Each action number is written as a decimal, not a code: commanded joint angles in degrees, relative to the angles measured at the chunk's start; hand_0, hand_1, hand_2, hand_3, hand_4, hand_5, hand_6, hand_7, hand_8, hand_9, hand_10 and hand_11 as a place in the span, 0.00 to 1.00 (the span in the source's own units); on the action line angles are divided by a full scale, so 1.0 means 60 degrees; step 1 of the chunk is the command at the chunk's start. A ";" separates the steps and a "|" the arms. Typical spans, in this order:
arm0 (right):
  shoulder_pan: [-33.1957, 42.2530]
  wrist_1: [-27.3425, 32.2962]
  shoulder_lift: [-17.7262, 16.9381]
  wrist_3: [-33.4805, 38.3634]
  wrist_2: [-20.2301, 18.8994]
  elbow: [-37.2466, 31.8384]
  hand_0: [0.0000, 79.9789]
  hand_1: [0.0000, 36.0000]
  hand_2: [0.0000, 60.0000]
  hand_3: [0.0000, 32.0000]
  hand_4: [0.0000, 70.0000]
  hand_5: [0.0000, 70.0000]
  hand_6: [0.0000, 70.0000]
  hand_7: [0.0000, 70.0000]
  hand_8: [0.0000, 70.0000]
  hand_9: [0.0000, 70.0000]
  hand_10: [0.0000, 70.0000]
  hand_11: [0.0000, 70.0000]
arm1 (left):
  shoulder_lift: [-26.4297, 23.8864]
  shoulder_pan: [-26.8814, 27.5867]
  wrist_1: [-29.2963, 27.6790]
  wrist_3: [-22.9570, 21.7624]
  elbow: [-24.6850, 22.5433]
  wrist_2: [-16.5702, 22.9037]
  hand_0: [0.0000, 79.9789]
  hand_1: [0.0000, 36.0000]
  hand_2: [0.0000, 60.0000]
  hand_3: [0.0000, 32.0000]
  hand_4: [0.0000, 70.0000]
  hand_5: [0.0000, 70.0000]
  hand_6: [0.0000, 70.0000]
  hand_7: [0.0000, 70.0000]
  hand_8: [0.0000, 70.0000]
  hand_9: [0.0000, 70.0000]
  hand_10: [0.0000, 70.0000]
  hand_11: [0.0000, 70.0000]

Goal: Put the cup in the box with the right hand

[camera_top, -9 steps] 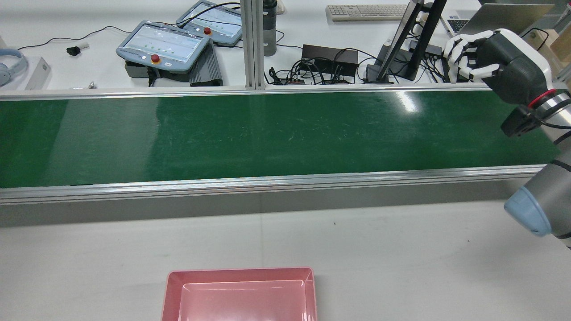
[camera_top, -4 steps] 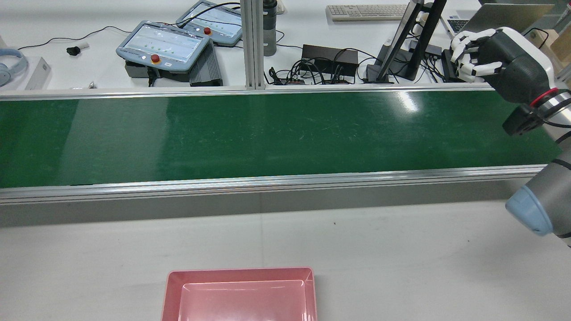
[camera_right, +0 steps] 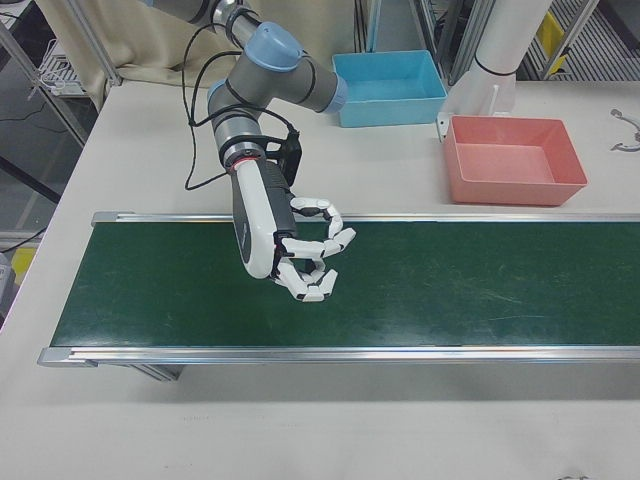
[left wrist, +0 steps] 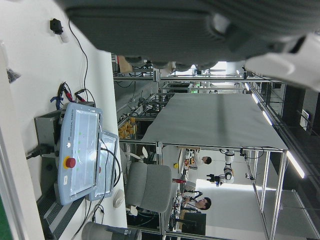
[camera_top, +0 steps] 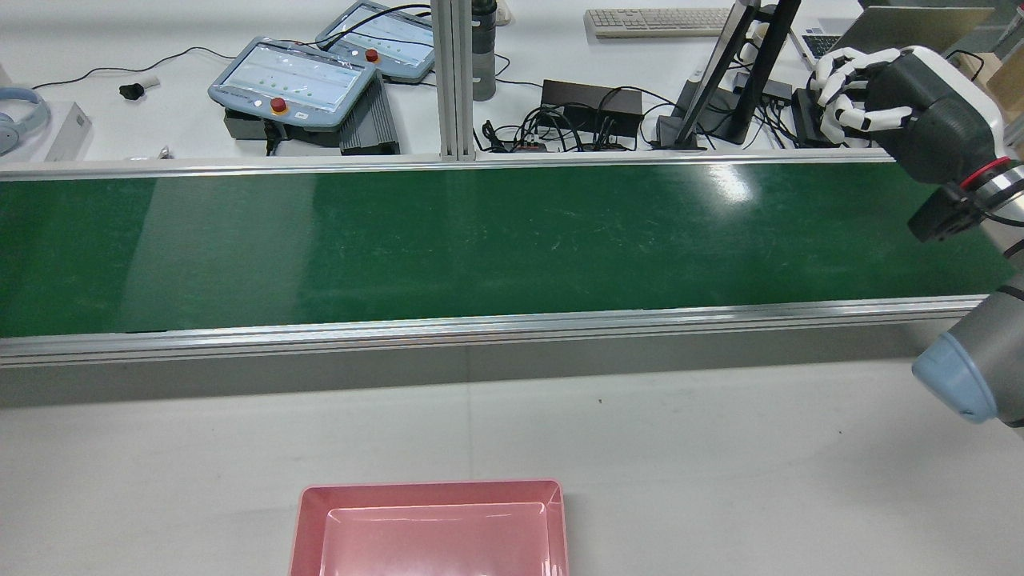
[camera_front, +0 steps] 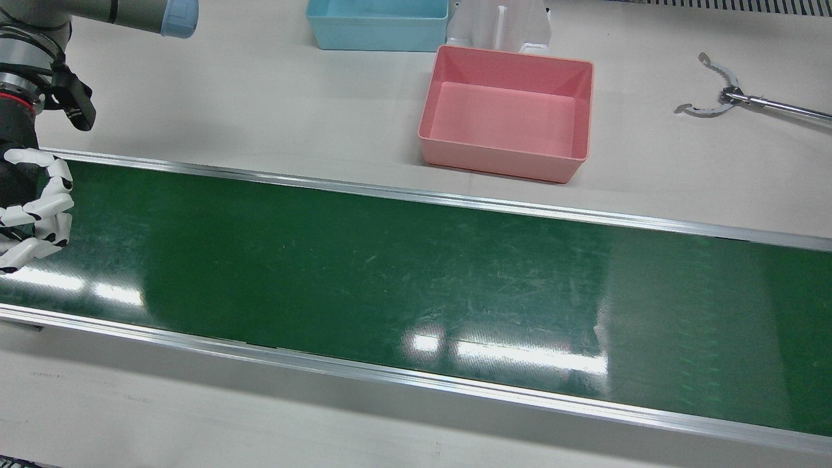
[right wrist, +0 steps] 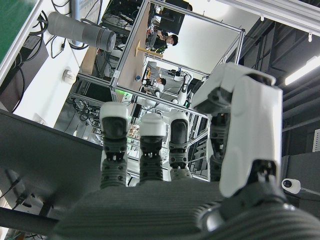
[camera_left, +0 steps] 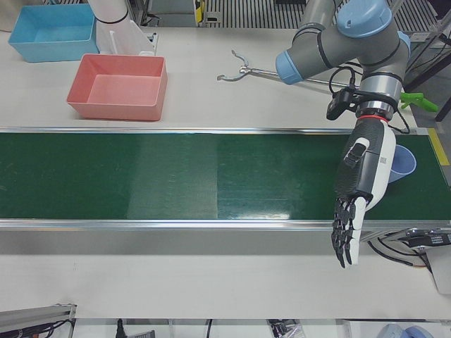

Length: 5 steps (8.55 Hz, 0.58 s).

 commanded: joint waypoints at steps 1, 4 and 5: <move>-0.0072 0.0020 -0.0005 0.0092 -0.0067 0.0004 0.71 0.77 0.14 0.00 0.00 0.12 0.00 0.00 0.02 0.04 0.07 0.15 | 0.0000 0.0000 -0.0001 0.0000 -0.0005 0.0011 0.00 0.00 0.00 0.00 0.00 0.00 0.00 0.00 0.00 0.00 0.00 0.00; -0.0072 -0.0038 -0.0048 0.0107 -0.0009 -0.0040 0.64 0.64 0.10 0.00 0.00 0.07 0.00 0.00 0.00 0.00 0.00 0.00 | 0.0000 0.0000 0.0013 0.0000 -0.0005 0.0011 0.00 0.00 0.00 0.00 0.00 0.00 0.00 0.00 0.00 0.00 0.00 0.00; -0.0087 -0.0039 -0.0078 0.0107 0.0006 -0.0040 0.63 0.60 0.08 0.00 0.00 0.07 0.00 0.00 0.00 0.00 0.00 0.00 | 0.0000 0.0000 -0.0001 0.0000 -0.0005 -0.0003 0.00 0.00 0.00 0.00 0.00 0.00 0.00 0.00 0.00 0.00 0.00 0.00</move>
